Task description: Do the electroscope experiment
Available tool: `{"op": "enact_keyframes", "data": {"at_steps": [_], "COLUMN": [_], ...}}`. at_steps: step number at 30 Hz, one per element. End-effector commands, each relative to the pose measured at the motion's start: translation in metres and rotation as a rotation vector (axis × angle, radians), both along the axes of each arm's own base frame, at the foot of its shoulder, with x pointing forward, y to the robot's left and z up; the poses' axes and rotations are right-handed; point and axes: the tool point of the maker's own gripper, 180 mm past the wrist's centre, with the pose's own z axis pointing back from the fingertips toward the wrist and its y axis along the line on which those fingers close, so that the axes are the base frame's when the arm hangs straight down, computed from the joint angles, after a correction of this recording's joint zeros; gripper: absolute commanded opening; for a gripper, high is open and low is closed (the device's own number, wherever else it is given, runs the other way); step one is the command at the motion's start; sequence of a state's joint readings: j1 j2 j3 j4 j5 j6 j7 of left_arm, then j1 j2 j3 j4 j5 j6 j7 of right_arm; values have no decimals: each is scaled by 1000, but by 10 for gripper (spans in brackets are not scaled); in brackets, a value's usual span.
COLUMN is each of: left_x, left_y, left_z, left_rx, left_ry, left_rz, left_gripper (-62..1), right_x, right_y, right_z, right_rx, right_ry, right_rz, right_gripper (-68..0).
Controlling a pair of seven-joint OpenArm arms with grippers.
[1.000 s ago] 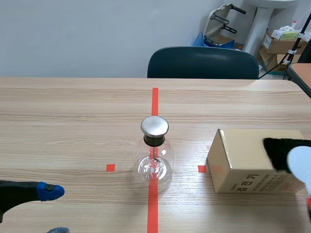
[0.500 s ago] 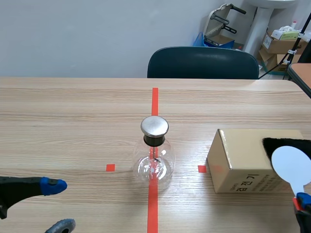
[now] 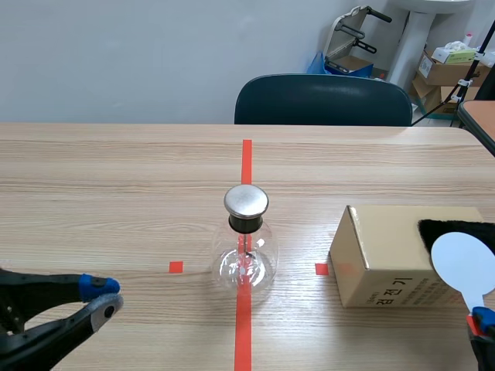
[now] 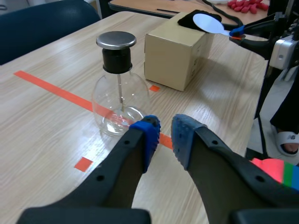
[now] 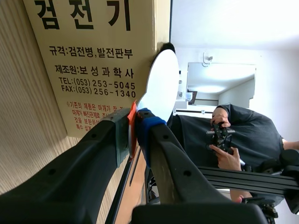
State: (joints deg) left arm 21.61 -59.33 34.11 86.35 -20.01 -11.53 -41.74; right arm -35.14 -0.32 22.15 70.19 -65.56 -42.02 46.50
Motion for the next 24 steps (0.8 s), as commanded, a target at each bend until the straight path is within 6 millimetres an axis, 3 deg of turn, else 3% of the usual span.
{"op": "enact_keyframes", "data": {"at_steps": [1, 14, 17, 19, 24], "left_x": [9, 67, 71, 72, 72], "left_y": [-8, 1, -2, -6, -14], "left_z": [6, -29, -37, -44, -62], "left_rx": [-32, 57, 61, 65, 77], "left_ry": [-21, -35, -29, -22, 7], "left_rz": [21, 157, 159, 151, 146], "left_gripper": [-509, -509, -513, -559, -563], "right_x": [2, 2, 2, 2, 2], "right_y": [-4, -4, -5, -5, -7], "right_z": [11, 11, 11, 11, 11], "right_rx": [-44, -48, -49, -47, -44], "right_ry": [-49, -48, -48, -47, -51], "right_rz": [9, 9, 6, 3, -6], "right_gripper": [-658, -658, -658, -658, -658]}}
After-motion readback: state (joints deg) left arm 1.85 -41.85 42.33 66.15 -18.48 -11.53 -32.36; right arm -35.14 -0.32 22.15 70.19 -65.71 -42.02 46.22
